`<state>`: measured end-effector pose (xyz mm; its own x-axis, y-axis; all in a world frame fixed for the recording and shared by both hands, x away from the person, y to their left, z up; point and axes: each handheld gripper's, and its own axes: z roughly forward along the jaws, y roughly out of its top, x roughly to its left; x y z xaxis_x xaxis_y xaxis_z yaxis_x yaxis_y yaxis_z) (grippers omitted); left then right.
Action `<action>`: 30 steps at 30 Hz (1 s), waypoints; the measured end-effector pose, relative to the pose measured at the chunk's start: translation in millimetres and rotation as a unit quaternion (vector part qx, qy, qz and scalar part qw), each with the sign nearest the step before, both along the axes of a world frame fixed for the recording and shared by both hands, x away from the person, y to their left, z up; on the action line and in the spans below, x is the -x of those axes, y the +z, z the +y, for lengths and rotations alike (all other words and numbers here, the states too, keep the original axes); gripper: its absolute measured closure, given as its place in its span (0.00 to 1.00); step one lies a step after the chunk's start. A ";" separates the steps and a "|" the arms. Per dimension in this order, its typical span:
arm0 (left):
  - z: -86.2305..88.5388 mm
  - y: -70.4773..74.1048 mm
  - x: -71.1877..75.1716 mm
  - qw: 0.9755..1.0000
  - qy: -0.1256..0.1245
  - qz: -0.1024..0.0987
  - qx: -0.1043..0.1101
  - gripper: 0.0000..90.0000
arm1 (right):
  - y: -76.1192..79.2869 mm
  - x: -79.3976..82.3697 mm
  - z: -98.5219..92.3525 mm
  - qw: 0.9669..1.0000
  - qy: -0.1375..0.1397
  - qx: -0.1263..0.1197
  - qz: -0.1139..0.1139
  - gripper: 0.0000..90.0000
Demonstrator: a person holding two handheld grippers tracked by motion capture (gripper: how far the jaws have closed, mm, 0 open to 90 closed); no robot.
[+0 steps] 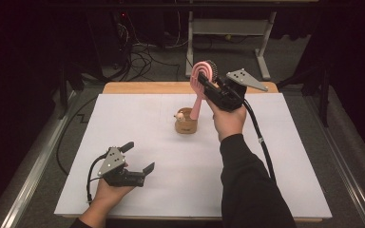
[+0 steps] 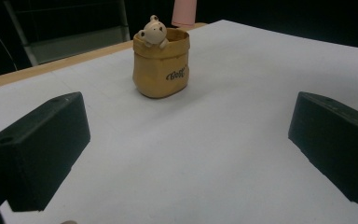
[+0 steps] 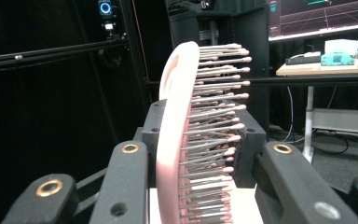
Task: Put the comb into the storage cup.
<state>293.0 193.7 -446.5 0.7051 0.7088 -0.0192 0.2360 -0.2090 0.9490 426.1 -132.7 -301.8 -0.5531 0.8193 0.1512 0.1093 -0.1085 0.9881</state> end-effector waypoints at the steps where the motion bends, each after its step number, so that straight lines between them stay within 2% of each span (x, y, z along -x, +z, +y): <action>1: 0.4 0.0 -0.1 1.000 0.002 -0.001 -0.002 0.00 | -0.7 -0.8 1.0 1.000 0.000 -0.002 0.001 0.74; 15: 1.5 0.2 -0.4 1.000 0.000 0.000 0.005 0.00 | -12.7 -17.8 14.0 1.000 -0.008 -0.001 0.010 0.74; 30: 2.7 0.7 0.1 1.000 0.000 0.001 0.012 0.00 | -32.8 -29.4 30.0 1.000 0.000 0.004 0.024 0.74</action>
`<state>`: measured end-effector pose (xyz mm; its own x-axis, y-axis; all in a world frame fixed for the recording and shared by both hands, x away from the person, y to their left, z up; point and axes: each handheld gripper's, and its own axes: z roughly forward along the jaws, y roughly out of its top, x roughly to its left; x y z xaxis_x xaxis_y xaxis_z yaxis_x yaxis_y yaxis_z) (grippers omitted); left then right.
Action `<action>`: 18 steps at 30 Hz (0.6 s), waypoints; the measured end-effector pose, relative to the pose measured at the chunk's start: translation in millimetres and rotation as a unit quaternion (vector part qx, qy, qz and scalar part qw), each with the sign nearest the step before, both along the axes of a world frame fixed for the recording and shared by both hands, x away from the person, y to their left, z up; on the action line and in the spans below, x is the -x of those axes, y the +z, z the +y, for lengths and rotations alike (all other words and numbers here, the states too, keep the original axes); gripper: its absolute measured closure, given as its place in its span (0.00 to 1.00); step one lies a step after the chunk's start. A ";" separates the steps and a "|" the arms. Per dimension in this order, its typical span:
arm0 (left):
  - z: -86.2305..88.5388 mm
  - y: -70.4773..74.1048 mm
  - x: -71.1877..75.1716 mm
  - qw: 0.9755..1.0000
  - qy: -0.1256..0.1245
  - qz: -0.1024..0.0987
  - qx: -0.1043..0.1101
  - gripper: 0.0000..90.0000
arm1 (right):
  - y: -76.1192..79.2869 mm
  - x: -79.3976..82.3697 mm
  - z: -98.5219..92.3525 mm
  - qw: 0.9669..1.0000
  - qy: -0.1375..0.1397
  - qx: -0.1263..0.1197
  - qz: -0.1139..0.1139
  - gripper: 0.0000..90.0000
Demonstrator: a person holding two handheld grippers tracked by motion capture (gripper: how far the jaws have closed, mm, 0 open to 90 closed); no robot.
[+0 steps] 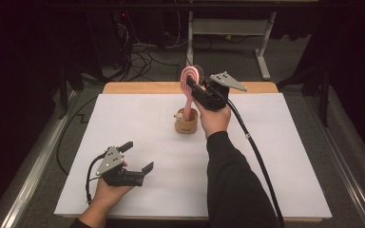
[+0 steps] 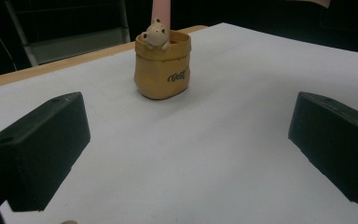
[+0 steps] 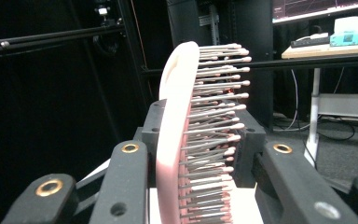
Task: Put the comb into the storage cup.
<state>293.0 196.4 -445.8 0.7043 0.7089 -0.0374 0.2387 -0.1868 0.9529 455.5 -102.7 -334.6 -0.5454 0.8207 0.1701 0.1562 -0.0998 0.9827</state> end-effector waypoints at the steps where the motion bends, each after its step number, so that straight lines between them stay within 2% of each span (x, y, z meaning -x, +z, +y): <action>1: 0.1 0.0 0.0 1.000 0.000 0.000 0.000 0.00 | -1.3 -0.2 1.5 1.000 -0.001 0.002 -0.002 0.74; 18: 0.2 -0.6 -0.5 1.000 0.000 0.001 -0.001 0.00 | -16.0 -3.4 12.4 1.000 0.002 0.004 0.008 0.74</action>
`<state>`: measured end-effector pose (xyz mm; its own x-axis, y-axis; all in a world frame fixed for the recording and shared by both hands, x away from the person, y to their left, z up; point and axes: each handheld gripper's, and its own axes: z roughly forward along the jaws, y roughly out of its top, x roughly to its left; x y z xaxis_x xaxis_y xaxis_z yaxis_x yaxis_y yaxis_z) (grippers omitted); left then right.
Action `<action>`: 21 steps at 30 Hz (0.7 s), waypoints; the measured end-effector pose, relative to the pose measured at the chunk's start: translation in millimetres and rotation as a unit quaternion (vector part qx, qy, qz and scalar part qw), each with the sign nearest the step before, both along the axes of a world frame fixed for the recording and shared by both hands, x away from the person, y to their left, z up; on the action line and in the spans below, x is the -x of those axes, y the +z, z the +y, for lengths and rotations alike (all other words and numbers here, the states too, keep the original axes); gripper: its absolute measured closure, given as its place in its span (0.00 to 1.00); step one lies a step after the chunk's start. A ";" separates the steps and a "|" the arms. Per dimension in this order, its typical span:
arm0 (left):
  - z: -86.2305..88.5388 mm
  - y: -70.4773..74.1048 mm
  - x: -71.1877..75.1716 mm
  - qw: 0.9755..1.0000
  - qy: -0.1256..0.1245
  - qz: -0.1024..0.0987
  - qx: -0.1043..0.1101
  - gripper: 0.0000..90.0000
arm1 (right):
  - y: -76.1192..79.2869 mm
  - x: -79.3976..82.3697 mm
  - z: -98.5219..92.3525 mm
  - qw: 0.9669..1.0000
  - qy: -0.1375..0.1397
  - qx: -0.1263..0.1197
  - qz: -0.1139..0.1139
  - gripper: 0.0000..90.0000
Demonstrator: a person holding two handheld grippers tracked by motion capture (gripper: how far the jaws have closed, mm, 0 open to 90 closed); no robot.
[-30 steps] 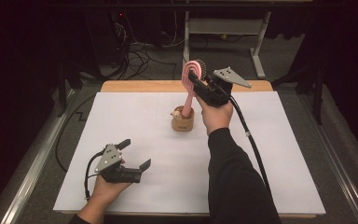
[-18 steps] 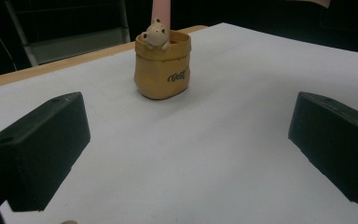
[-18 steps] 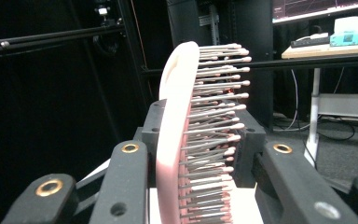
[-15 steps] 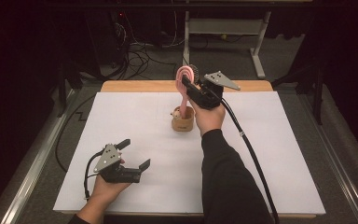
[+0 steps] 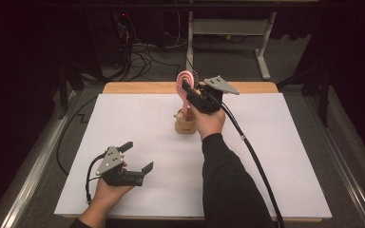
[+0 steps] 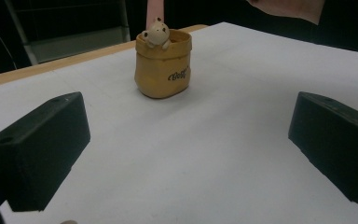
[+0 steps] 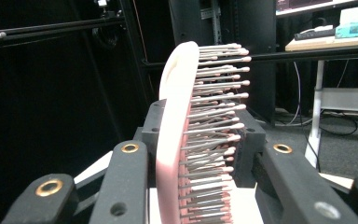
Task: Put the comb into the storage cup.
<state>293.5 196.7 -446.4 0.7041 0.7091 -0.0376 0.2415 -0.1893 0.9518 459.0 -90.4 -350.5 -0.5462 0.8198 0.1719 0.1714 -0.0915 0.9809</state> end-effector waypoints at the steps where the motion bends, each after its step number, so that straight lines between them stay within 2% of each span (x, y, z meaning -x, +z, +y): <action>1: 0.0 0.1 0.1 1.000 0.000 0.000 0.000 0.00 | -0.8 -0.1 0.2 1.000 0.000 -0.001 0.001 0.74; 21: 0.2 -0.1 -0.3 1.000 0.002 0.000 0.000 0.00 | -11.9 -2.9 -0.7 1.000 -0.002 -0.002 0.009 0.74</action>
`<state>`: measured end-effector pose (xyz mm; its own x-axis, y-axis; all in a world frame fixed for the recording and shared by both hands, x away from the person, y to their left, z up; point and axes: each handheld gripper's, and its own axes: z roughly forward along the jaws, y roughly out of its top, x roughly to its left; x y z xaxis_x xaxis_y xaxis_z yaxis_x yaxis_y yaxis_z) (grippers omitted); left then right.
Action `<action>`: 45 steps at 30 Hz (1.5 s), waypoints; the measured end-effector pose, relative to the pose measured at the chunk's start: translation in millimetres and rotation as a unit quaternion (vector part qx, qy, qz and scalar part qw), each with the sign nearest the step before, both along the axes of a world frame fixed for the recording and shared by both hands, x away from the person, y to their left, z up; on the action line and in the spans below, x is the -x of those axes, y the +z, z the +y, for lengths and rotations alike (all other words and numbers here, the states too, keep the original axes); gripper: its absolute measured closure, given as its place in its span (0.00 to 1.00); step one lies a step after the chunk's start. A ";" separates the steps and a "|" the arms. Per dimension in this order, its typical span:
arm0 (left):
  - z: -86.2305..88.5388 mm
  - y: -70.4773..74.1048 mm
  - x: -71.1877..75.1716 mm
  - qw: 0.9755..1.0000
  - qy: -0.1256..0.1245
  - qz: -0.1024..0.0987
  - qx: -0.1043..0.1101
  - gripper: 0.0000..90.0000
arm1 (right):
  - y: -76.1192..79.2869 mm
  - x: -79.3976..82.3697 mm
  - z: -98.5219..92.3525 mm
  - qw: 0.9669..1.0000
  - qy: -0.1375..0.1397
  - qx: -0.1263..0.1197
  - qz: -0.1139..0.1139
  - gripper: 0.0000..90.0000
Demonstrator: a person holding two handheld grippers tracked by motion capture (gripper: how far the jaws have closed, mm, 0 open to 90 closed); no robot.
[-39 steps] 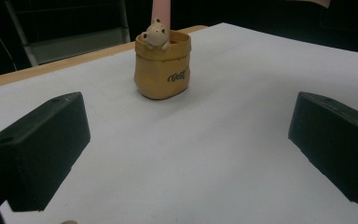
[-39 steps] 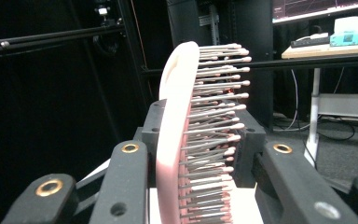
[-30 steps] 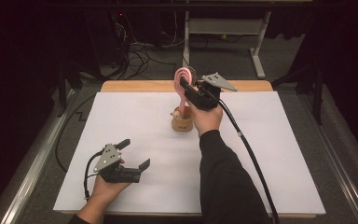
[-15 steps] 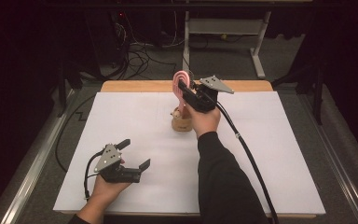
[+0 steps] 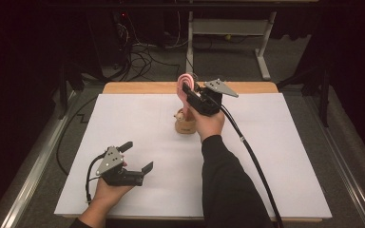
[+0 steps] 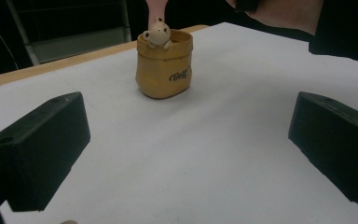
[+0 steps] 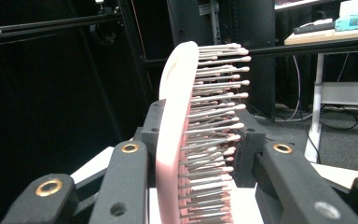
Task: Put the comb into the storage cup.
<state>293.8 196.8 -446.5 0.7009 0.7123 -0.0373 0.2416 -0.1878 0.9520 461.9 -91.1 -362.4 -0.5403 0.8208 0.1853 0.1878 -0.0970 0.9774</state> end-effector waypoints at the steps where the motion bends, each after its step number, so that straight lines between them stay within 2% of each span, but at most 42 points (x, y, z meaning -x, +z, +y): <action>1: -0.1 0.0 0.0 1.000 0.000 0.000 0.000 0.00 | -0.3 0.0 0.0 1.000 0.000 0.000 0.000 0.74; 22: -1.1 -0.5 0.1 1.000 -0.002 0.001 -0.002 0.00 | -5.7 -1.0 1.0 1.000 0.004 0.004 0.003 0.74; 29: -2.0 -0.7 0.0 1.000 -0.002 0.001 -0.002 0.00 | -4.4 -2.4 -1.3 1.000 0.003 0.001 0.018 0.72; 36: -3.4 -1.6 -0.7 1.000 -0.004 0.003 -0.005 0.00 | -0.9 0.3 -5.2 0.999 -0.002 0.020 0.029 0.71; 45: -3.7 -1.8 -0.8 1.000 -0.006 0.004 -0.006 0.00 | 0.8 1.4 -12.2 0.999 -0.010 0.028 0.037 0.70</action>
